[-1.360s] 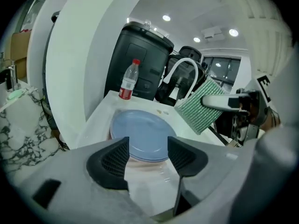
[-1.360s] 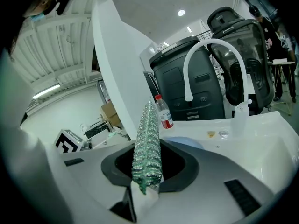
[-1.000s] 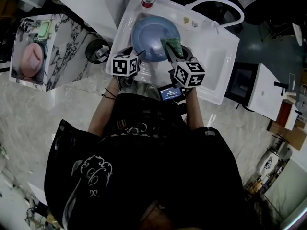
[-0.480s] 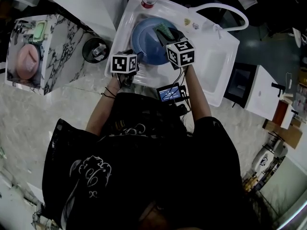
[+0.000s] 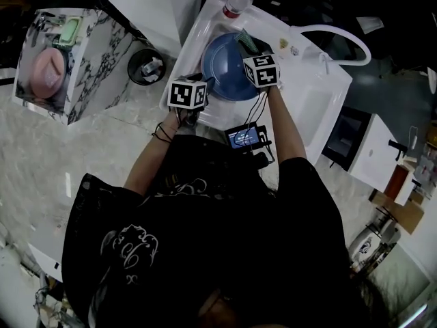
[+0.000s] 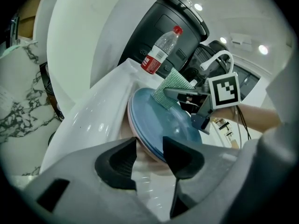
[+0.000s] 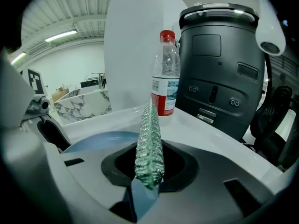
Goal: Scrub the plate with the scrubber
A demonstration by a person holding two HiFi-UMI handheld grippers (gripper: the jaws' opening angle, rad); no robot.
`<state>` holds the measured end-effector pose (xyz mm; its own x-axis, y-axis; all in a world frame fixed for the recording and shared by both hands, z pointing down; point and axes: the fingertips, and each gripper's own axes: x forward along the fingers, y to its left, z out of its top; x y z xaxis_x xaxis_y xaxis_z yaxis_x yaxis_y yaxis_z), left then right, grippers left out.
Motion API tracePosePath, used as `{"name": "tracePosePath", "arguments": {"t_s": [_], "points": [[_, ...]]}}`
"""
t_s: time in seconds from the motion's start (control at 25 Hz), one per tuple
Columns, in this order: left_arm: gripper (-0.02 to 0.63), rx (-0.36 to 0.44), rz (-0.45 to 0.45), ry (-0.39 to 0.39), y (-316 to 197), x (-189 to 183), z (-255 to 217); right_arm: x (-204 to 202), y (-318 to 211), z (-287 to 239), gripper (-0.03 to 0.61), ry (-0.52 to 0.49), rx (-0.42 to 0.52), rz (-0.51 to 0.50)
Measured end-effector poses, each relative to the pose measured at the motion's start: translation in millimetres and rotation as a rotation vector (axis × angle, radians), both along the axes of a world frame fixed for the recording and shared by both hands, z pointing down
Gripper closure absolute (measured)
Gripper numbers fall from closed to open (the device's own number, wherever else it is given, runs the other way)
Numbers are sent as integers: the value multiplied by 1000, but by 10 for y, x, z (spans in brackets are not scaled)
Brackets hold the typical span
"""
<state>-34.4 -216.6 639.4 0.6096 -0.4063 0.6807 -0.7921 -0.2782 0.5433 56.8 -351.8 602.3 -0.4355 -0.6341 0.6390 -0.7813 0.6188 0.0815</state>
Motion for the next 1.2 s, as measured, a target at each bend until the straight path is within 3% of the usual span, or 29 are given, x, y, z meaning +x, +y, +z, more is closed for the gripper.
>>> {"name": "tracePosePath", "arguments": {"t_s": [0.32,0.68,0.92,1.2], "points": [[426,-2,-7,6,-27,-18,-20,-167,40,19,489,-72,-16,24],[426,-3,-11,4,-25,-17,-12,-561,335,3,489,-152,-57,-64],[426,-1,-12,3,-23,-12,-17,-740,629,-21,489,-222,-125,-123],[426,-4,-12,5,-21,-12,-20,-772,956,-28,489,-351,-264,-121]]}}
